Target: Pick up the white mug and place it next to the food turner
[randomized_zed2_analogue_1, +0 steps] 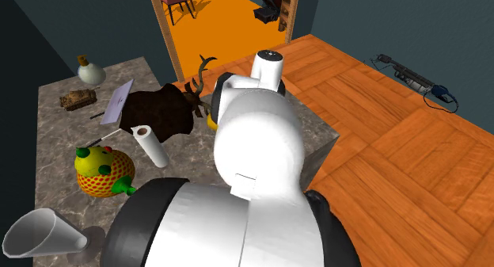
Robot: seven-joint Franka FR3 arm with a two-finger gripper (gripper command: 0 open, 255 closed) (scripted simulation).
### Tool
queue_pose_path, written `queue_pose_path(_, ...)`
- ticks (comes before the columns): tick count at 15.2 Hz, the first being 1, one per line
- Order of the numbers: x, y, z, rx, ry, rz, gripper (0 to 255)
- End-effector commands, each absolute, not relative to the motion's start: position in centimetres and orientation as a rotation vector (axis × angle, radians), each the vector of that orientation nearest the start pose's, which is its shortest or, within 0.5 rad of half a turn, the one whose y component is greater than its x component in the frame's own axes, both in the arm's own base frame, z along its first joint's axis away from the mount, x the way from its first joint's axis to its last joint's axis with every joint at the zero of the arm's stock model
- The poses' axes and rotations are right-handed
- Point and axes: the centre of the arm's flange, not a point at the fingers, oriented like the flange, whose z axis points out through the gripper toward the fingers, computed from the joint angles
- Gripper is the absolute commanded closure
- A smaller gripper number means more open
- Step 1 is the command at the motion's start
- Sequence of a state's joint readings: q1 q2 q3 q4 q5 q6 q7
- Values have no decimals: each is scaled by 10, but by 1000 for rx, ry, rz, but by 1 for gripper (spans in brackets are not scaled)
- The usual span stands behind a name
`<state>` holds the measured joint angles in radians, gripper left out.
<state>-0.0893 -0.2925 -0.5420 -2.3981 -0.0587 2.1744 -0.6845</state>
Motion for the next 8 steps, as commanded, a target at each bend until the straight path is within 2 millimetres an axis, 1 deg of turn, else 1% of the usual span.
queue_pose_path(1, 367, -276, 426, -3073, -157, -131, 255)
queue_pose_path(8, 367, -276, 463, -3073, -157, -131, 255)
